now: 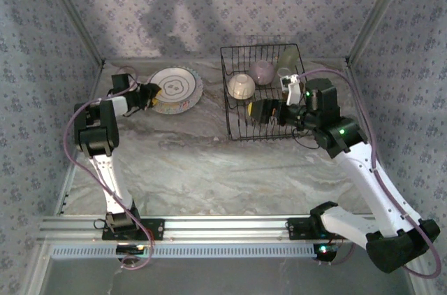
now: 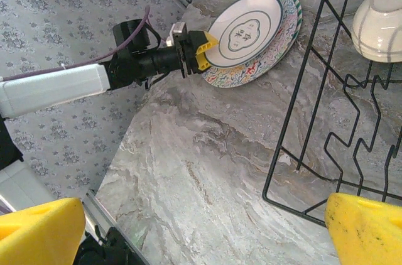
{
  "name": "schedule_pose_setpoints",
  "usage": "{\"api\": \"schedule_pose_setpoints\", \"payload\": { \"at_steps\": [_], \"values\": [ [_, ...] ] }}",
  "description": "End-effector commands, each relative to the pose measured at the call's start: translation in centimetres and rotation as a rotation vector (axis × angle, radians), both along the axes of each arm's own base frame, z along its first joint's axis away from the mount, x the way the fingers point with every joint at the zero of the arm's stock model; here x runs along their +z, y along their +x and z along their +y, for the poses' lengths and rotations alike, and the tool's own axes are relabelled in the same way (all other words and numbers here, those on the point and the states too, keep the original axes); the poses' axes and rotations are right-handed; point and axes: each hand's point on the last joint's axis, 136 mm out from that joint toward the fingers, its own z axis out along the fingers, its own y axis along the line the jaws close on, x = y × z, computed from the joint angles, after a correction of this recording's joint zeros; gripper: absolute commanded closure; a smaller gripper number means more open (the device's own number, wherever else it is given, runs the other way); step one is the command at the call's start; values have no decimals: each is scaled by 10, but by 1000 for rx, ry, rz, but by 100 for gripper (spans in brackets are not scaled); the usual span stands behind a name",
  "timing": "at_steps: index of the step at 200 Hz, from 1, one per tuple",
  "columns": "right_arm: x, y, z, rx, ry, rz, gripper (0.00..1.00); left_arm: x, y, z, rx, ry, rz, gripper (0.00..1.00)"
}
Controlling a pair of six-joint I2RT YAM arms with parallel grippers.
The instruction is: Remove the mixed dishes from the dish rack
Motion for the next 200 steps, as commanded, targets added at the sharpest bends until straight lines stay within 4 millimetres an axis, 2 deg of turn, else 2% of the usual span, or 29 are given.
{"api": "schedule_pose_setpoints", "payload": {
  "at_steps": [1,71,129,200],
  "values": [
    [-1,-3,0,7,-22,-10,0,21,-3,10,5,20,-49,57],
    [0,-5,-2,3,-25,-16,0,36,-7,15,18,33,-71,31],
    [0,-6,-2,2,-30,-17,0,47,-10,18,23,57,-66,22],
    [-3,-6,-4,-12,-46,-13,0,56,-34,38,97,191,44,11]
  ]
}}
